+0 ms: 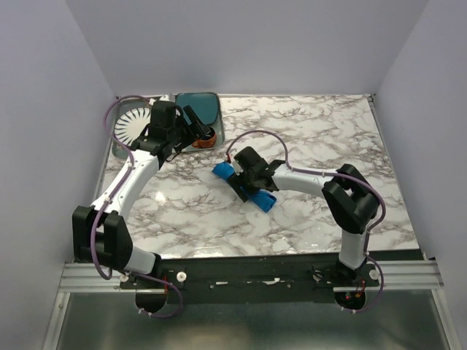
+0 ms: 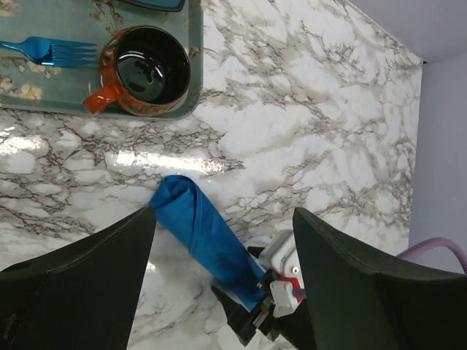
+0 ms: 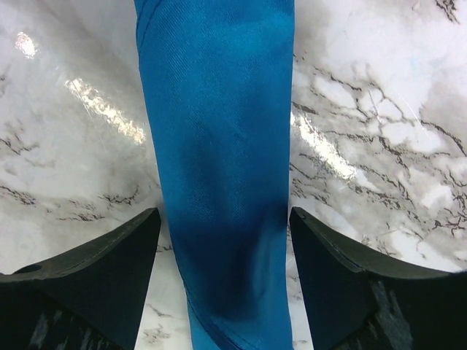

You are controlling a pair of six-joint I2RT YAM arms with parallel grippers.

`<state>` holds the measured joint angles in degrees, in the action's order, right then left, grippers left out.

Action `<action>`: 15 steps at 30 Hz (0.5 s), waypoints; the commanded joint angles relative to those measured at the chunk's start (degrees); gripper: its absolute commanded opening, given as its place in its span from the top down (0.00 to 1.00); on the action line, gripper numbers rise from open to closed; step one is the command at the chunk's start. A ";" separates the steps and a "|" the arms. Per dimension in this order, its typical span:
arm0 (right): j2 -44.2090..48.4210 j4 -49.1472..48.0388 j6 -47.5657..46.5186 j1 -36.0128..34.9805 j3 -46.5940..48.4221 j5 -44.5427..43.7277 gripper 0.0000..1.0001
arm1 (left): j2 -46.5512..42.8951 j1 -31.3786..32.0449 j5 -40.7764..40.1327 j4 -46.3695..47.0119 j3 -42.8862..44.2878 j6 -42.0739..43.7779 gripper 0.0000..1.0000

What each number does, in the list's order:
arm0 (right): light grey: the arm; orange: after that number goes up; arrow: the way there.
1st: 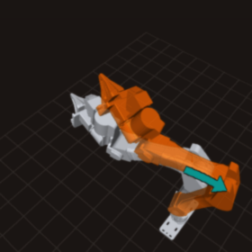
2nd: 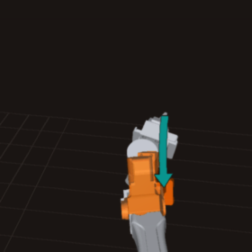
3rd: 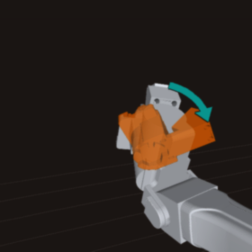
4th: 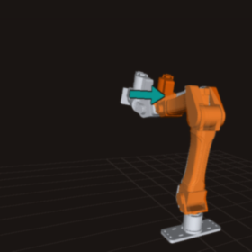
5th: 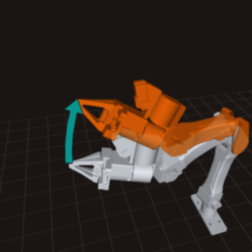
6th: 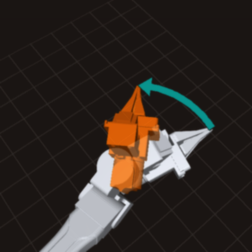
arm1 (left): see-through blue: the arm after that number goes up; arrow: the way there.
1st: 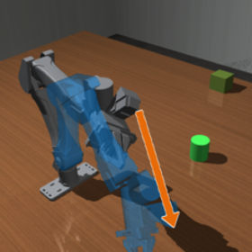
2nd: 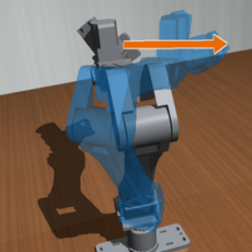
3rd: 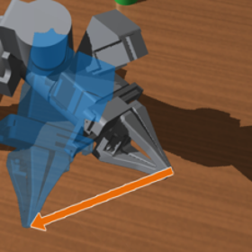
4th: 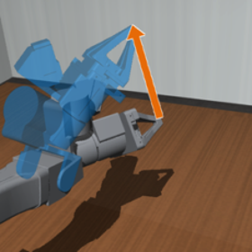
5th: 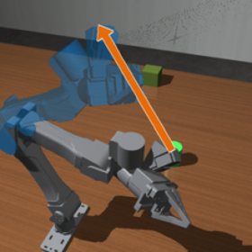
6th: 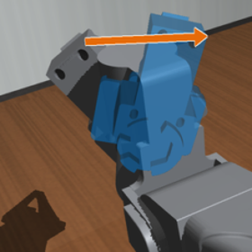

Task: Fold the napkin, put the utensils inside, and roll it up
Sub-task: Roll the napkin with the utensil

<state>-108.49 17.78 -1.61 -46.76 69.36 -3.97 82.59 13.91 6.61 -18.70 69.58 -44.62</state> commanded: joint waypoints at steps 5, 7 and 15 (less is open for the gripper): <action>-4.54 1.29 -0.33 0.09 4.99 -0.60 0.21 | -7.70 -0.38 -0.37 -1.17 -4.10 2.52 0.15; -5.77 1.38 0.37 0.35 5.87 -0.35 0.23 | -8.32 -0.46 -0.11 -1.25 -4.45 2.70 0.15; -7.18 2.26 3.28 3.08 5.87 2.12 0.41 | -9.28 -0.55 1.47 -0.99 -5.94 2.78 0.15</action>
<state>-113.03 18.48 -0.25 -45.74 75.20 -2.63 74.87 13.82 6.68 -19.53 65.06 -42.83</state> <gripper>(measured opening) 0.614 0.848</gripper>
